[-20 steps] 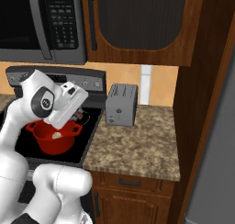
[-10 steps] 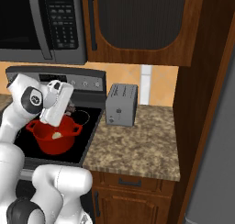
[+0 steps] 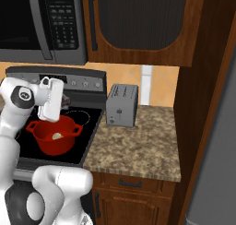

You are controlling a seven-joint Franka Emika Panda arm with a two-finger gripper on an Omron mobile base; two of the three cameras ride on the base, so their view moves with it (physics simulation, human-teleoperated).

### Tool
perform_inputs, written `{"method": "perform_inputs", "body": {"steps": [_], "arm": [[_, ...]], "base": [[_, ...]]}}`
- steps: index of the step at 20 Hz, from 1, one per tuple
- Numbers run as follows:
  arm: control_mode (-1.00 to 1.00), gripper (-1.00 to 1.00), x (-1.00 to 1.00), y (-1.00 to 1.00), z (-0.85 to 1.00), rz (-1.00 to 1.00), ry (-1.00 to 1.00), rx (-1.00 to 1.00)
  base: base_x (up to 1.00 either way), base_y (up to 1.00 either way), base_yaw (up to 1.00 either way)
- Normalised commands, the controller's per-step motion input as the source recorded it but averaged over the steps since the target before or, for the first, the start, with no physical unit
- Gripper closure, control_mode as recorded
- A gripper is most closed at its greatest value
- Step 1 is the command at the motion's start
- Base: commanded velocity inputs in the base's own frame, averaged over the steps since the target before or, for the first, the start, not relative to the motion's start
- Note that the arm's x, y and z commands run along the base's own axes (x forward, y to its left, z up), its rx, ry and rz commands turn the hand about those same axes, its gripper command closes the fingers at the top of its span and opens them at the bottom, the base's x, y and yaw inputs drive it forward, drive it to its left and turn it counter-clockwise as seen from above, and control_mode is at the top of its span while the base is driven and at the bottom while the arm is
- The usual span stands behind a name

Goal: Put the potato and garlic in the pot. Retrieve the spatula and lightly stir the vegetables in the pot.

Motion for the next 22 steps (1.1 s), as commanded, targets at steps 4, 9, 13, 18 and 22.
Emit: {"method": "perform_inputs", "body": {"steps": [4,9,13,18,22], "arm": [[-1.0,1.0,0.04,0.38,-0.02,0.07,0.06,-0.35],[-1.0,1.0,0.11,0.25,-0.01,0.05,0.12,-0.25],[-1.0,1.0,0.27,0.22,0.0,0.01,0.13,-0.19],[-1.0,1.0,0.2,0.28,-0.09,0.0,0.07,-0.19],[-1.0,1.0,0.0,0.12,-0.05,0.0,0.03,-0.13]], "base": [[0.0,0.0,0.0],[0.0,0.0,0.0],[0.0,0.0,0.0],[0.0,0.0,0.0],[0.0,0.0,0.0]]}}
